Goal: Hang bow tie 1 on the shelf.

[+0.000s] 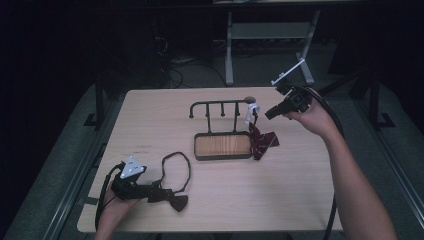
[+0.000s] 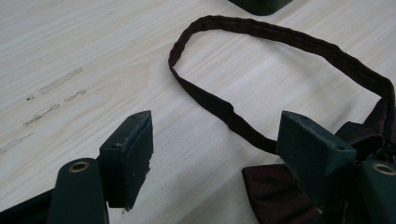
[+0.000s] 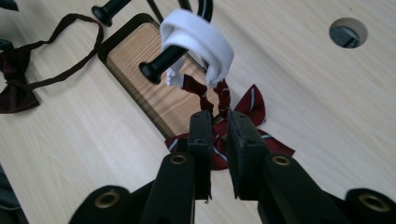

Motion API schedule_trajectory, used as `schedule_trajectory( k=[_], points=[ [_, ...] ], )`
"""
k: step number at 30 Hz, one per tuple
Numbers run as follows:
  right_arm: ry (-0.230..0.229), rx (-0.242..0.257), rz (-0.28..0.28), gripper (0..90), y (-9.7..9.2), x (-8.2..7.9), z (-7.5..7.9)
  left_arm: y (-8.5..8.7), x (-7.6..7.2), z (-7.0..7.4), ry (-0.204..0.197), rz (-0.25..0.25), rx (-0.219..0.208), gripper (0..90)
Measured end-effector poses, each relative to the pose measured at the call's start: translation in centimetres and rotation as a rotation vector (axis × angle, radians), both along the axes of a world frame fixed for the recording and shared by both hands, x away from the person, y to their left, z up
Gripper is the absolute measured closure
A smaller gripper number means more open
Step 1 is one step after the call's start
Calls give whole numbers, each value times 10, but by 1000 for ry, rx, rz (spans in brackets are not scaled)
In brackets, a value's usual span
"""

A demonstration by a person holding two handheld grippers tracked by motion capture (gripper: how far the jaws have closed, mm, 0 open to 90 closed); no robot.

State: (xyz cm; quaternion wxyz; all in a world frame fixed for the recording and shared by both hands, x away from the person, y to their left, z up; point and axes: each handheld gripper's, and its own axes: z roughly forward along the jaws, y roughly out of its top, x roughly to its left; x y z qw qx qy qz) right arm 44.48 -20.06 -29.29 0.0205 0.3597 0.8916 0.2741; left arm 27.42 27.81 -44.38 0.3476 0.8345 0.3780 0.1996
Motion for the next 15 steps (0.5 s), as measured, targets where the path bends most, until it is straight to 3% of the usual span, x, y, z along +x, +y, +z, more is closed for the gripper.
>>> schedule_trajectory(
  k=[15],
  points=[
    [24, 39, -4, 686, -11, -13, -22, -1, 0, 0, 0, -2, 10, 276]
  ],
)
